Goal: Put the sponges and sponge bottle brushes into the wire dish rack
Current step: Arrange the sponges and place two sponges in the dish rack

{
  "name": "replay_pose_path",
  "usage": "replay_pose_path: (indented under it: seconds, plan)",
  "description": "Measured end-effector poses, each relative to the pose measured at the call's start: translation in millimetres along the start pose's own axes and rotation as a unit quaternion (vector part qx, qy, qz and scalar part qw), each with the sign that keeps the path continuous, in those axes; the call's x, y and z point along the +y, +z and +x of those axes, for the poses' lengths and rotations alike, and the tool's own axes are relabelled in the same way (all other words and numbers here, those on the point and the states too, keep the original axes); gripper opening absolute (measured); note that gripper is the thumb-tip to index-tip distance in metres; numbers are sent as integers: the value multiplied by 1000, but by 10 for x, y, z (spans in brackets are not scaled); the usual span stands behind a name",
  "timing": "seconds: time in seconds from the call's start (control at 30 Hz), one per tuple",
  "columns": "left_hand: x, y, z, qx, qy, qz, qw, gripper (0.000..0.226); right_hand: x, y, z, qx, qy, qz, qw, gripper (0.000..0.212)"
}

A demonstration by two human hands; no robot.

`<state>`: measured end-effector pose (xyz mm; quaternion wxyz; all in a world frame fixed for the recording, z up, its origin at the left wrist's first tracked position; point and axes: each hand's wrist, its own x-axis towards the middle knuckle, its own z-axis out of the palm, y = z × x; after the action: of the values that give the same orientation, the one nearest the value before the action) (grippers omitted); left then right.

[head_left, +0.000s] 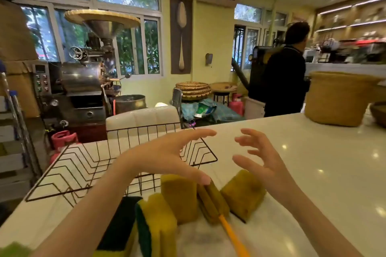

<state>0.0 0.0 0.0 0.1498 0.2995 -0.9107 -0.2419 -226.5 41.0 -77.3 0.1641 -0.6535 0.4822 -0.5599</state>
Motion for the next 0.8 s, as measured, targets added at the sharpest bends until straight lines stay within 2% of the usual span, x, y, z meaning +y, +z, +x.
replay_pose_path:
  seconds: [0.07, 0.17, 0.3, 0.37, 0.5, 0.63, 0.8]
  plan:
    - [-7, 58, 14, -46, -11, 36, 998, 77, 113, 25, -63, -11, 26, -33, 999, 62]
    - [-110, 167, 24, -70, -37, 75, 994, 69, 327, 58, -189, -52, 55, -115, 990, 68]
    - [-162, 219, 45, -92, -65, 105, 988, 59, 460, 58, -286, -88, 65, -165, 980, 65]
    - [-187, 220, 56, -89, -75, 109, 987, 56, 496, 61, -301, -102, 74, -198, 972, 63]
    - [-260, 224, 80, -70, -83, 122, 987, 54, 548, 45, -320, -139, 94, -289, 943, 73]
    - [-322, 240, 107, -35, -97, 136, 985, 54, 566, 19, -345, -148, 107, -291, 939, 74]
    - [-346, 264, 128, -49, -96, 153, 982, 47, 553, -13, -350, -180, 105, -327, 922, 81]
